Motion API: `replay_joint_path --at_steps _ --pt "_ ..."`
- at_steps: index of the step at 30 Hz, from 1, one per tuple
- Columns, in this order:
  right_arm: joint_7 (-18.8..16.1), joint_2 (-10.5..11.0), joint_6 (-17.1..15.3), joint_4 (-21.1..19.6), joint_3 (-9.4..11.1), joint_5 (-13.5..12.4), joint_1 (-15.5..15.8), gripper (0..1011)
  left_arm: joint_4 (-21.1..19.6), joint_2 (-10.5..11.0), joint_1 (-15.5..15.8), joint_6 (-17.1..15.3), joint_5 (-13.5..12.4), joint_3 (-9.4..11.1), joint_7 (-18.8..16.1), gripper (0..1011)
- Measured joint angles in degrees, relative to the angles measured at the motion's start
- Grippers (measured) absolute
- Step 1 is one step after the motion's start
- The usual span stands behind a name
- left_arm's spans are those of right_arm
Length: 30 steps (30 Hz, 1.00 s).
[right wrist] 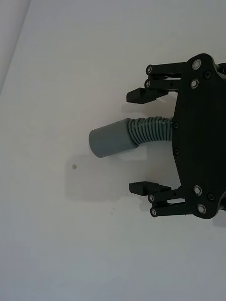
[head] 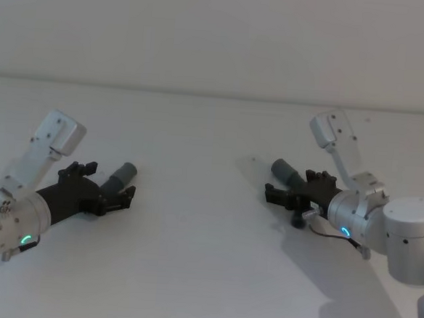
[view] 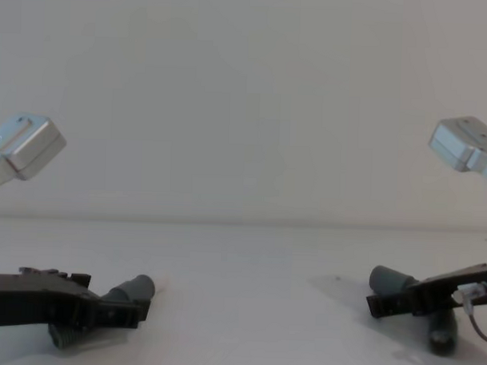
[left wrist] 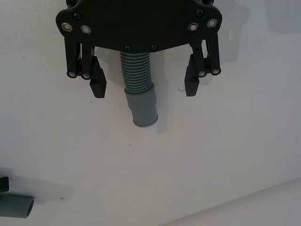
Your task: Use both hands to pick up one end of the pipe from the table, align the ends, and insert them.
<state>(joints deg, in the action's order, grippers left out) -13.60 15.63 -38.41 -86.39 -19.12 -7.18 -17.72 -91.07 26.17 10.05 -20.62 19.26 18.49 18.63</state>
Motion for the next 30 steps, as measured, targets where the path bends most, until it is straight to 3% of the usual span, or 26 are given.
replay_joint_path --at_steps 30 --pt "-1.31 -0.93 0.86 -0.55 2.31 -0.6 0.85 1000 -0.02 -0.11 -0.11 0.1 -0.08 -0.17 0.09 1001"
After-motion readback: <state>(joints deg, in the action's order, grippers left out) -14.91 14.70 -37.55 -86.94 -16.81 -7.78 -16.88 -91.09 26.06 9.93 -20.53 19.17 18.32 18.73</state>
